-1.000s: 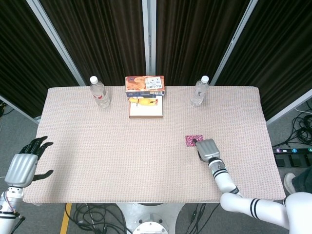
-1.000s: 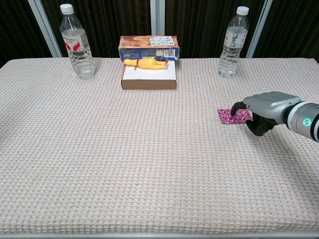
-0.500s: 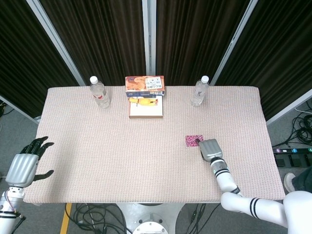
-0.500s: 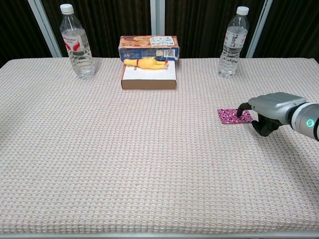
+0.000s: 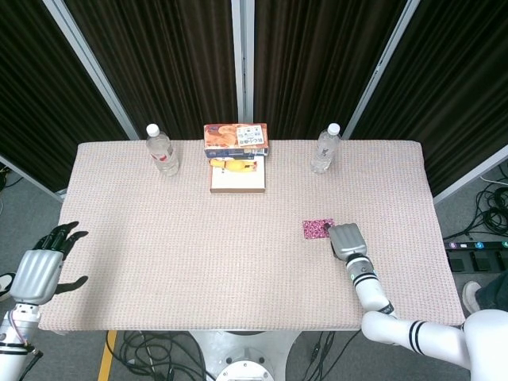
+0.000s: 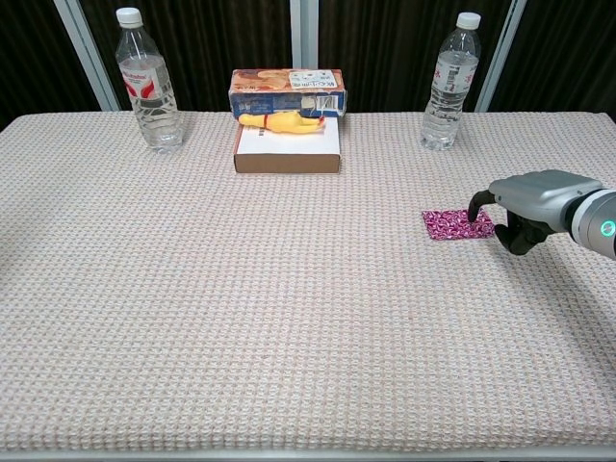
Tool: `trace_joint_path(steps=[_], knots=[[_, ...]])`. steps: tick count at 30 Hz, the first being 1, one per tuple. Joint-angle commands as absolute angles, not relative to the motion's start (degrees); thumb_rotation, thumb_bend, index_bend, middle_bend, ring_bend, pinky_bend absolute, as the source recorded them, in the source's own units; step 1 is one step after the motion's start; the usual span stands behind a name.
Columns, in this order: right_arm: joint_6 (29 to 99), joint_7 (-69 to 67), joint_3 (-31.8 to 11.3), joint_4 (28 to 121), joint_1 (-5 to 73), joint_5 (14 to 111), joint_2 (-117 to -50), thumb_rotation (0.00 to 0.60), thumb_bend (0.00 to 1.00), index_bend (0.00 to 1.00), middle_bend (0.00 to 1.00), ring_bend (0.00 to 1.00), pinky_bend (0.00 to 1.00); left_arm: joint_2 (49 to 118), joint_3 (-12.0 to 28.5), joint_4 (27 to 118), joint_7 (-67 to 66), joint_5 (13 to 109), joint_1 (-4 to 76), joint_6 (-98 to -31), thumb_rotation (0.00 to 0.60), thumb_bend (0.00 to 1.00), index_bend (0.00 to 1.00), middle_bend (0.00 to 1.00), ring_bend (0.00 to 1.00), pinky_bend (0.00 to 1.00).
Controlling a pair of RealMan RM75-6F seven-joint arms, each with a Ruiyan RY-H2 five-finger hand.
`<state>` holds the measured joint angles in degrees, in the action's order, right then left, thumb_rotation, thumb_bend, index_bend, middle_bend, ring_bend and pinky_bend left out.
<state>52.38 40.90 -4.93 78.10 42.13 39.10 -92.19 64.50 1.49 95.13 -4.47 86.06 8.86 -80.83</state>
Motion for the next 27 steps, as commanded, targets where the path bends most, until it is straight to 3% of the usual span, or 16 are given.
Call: trace_joint_path(steps=[1, 19, 27], knots=[[52.3, 40.7, -4.8, 77.9, 42.2, 39.3, -92.5, 0.600, 0.63, 0.25, 1.00, 1.00, 1.00, 64.6, 1.5, 95.1, -4.5, 86.1, 8.9, -80.9, 0.600, 0.05, 0.26, 0.22, 0.13, 0.26], [52.5, 41.3, -4.7, 75.7, 43.3, 38.2, -95.2, 0.600, 0.63, 0.25, 1.00, 1.00, 1.00, 64.6, 1.6, 94.7, -4.0, 85.6, 9.0, -80.5, 0.600, 0.05, 0.26, 0.22, 0.13, 0.26], [52.2, 40.9, -4.5, 75.0, 42.9, 37.2, -94.4, 0.600, 0.63, 0.32, 1.00, 1.00, 1.00, 64.7, 1.5, 94.6, -4.1, 85.5, 9.1, -80.2, 0.600, 0.05, 0.26, 0.22, 0.13, 0.26]])
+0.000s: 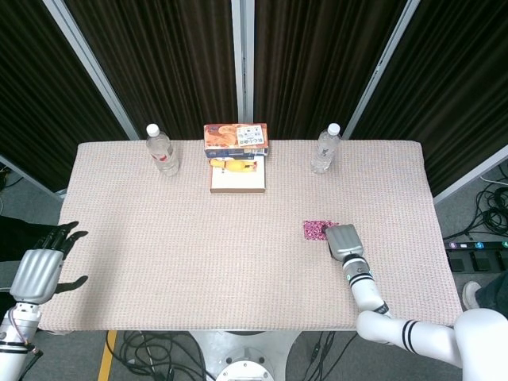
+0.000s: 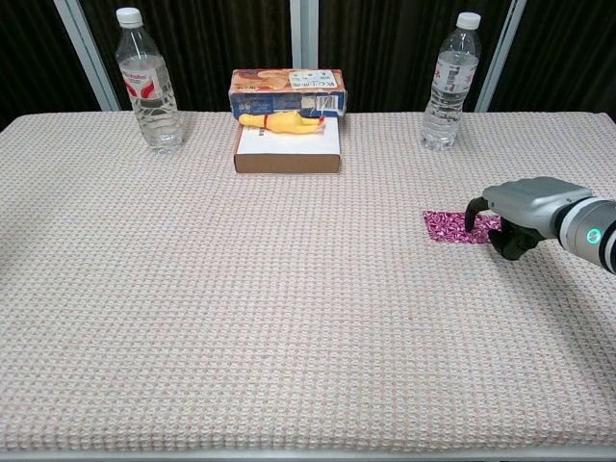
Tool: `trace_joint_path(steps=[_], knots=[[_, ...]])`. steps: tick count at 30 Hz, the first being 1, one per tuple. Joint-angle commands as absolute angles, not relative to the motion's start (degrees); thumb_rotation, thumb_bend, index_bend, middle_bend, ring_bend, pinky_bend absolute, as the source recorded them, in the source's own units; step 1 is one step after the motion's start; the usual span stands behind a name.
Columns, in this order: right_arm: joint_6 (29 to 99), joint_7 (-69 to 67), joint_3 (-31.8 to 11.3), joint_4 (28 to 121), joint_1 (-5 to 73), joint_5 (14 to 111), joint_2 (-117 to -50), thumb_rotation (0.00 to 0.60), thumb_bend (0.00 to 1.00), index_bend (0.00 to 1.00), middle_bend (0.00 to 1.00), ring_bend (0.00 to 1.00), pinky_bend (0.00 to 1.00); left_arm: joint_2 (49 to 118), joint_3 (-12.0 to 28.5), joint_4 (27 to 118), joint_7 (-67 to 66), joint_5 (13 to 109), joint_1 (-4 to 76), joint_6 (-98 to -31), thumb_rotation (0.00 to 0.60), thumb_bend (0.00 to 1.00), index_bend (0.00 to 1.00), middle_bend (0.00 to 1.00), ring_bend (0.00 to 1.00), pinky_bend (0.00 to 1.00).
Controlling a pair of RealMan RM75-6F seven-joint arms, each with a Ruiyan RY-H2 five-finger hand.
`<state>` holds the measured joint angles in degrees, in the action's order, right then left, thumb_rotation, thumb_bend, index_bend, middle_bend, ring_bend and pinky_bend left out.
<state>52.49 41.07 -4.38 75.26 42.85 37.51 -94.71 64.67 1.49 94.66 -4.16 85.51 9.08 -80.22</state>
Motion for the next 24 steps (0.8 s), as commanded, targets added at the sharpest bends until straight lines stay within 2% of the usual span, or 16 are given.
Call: trace_joint_path(steps=[1, 24], knots=[[52.2, 40.8, -4.5, 75.0, 42.8, 37.1, -94.2, 0.600, 0.63, 0.32, 1.00, 1.00, 1.00, 64.7, 1.5, 94.6, -4.1, 85.5, 9.1, -80.2, 0.600, 0.05, 0.26, 0.22, 0.13, 0.26], [52.2, 39.5, -4.2, 75.5, 41.6, 36.5, -91.0, 0.600, 0.63, 0.35, 1.00, 1.00, 1.00, 65.0, 1.5, 94.4, -4.5, 85.2, 9.3, -79.8, 0.600, 0.06, 0.26, 0.22, 0.13, 0.26]])
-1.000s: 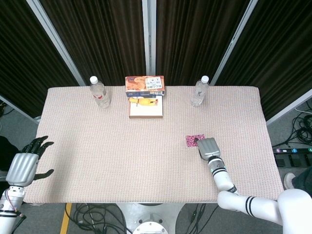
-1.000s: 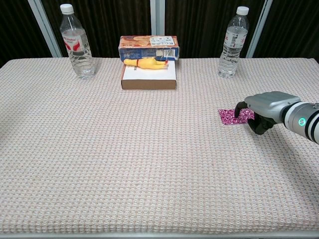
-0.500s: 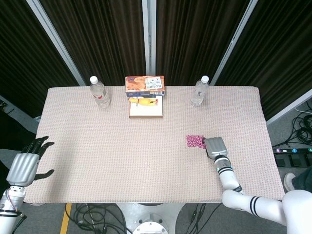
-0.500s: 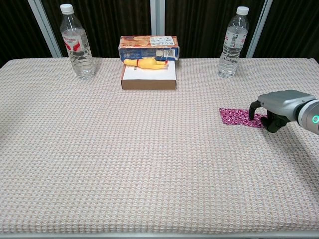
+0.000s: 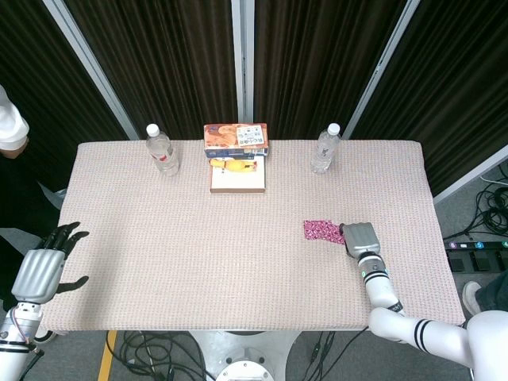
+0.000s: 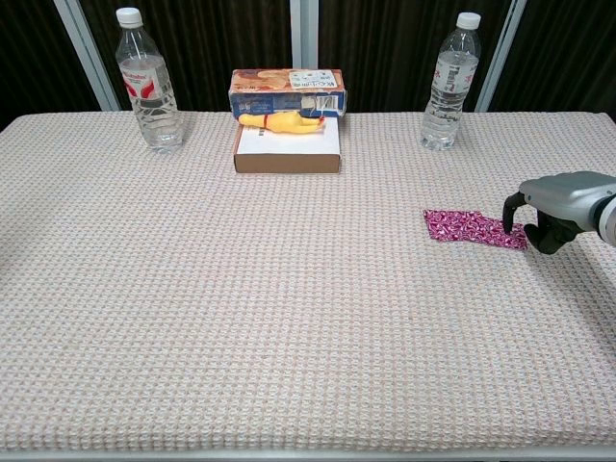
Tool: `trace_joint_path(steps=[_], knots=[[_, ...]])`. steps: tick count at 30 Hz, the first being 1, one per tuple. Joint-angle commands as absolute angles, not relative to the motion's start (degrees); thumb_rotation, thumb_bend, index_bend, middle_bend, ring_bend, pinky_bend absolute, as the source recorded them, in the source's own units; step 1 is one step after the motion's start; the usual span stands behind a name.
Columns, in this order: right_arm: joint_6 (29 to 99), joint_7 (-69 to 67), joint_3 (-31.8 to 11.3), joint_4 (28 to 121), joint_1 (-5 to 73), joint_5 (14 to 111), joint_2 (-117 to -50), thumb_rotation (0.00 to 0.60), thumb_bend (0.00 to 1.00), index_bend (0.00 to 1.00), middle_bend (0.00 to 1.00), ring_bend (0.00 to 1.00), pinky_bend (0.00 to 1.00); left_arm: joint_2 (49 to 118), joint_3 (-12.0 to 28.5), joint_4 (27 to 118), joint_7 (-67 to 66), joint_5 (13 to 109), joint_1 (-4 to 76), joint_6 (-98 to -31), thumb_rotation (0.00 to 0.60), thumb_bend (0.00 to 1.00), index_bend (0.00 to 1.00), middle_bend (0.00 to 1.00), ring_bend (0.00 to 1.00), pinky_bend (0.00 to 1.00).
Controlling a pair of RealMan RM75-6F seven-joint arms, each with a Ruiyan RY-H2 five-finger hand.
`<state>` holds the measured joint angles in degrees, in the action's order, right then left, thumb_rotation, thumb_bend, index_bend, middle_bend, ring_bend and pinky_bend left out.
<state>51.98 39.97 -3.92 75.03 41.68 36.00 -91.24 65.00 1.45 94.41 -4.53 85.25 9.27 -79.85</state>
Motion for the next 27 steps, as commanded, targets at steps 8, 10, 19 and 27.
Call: trace_joint_path(steps=[8, 10, 19, 27], knots=[[53.2, 39.8, -4.7, 77.5, 42.5, 38.3, -92.5, 0.600, 0.63, 0.31, 1.00, 1.00, 1.00, 64.9, 1.5, 94.5, -4.2, 85.3, 9.2, -80.1, 0.600, 0.05, 0.26, 0.22, 0.13, 0.26], [53.4, 40.4, -4.6, 77.6, 42.7, 38.2, -93.2, 0.600, 0.63, 0.31, 1.00, 1.00, 1.00, 64.8, 1.5, 94.4, -4.1, 85.2, 9.2, -80.1, 0.600, 0.06, 0.26, 0.22, 0.13, 0.26], [53.4, 41.3, -4.9, 76.4, 43.4, 37.3, -95.0, 0.600, 0.63, 0.30, 1.00, 1.00, 1.00, 64.9, 1.5, 94.2, -3.7, 85.2, 9.2, -80.1, 0.600, 0.05, 0.26, 0.22, 0.13, 0.26], [53.9, 41.4, -5.4, 76.9, 43.9, 37.5, -95.3, 0.600, 0.63, 0.30, 1.00, 1.00, 1.00, 64.9, 1.6, 94.1, -3.7, 85.3, 9.2, -80.1, 0.600, 0.05, 0.26, 0.22, 0.13, 0.26]])
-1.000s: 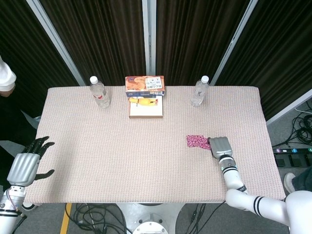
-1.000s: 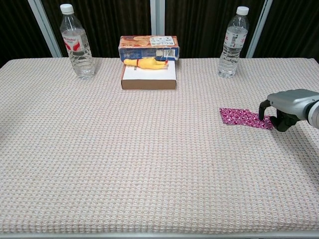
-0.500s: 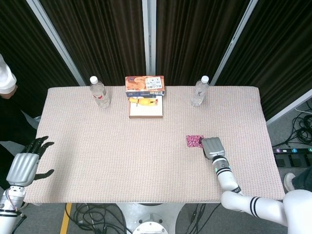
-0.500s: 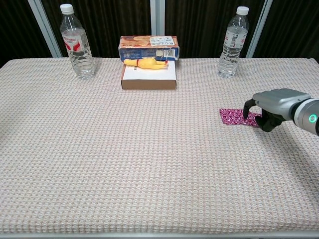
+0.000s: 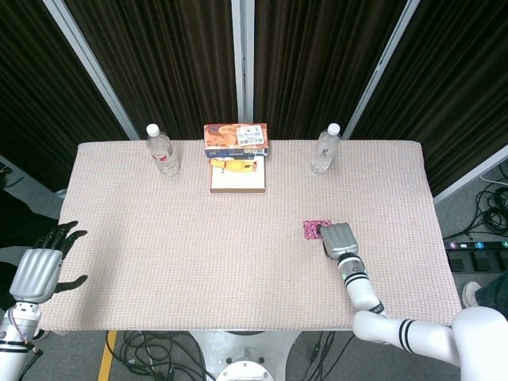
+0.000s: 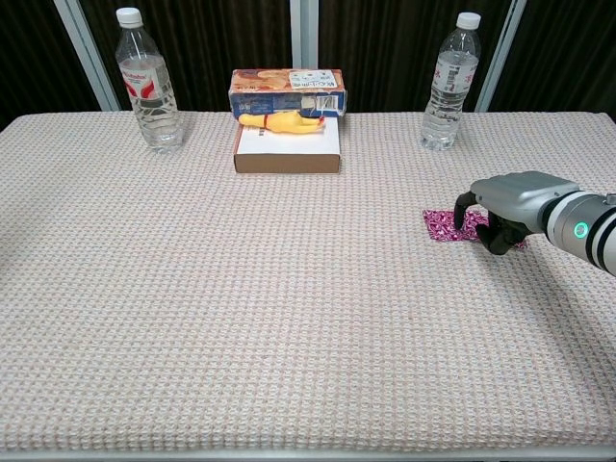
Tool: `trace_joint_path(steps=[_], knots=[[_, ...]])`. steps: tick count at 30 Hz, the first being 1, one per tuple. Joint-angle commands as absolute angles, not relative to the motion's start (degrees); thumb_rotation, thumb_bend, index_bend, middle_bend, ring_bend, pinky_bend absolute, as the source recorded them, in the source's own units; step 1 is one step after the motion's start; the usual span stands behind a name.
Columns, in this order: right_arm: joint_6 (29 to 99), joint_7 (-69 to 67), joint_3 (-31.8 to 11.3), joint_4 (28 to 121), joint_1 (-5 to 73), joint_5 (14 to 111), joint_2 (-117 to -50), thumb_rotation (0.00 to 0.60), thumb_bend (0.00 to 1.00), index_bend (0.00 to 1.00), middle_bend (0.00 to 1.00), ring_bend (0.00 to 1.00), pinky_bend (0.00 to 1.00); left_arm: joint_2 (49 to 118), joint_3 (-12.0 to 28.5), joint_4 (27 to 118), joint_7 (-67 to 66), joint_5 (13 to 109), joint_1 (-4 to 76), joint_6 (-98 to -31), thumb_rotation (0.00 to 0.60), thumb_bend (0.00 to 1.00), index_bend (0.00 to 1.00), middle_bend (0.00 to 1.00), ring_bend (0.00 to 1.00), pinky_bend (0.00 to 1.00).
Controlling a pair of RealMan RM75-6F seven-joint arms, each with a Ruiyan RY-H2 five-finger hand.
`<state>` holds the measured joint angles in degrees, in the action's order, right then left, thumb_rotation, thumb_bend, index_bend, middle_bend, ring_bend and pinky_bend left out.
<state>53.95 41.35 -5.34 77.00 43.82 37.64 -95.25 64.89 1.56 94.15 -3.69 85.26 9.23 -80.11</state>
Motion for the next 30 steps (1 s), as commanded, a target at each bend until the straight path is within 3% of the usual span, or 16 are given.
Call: trace_joint_path(steps=[1, 30], knots=[[53.9, 41.5, -5.4, 76.8, 43.9, 37.4, -95.4, 0.600, 0.63, 0.30, 1.00, 1.00, 1.00, 64.9, 1.6, 94.1, -3.7, 85.3, 9.2, -80.1, 0.600, 0.05, 0.26, 0.22, 0.13, 0.26], [54.0, 43.0, -3.9, 76.8, 42.9, 34.5, -92.6, 0.600, 0.63, 0.30, 1.00, 1.00, 1.00, 65.2, 1.5, 94.0, -4.1, 85.1, 9.4, -79.8, 0.600, 0.05, 0.26, 0.22, 0.13, 0.26]])
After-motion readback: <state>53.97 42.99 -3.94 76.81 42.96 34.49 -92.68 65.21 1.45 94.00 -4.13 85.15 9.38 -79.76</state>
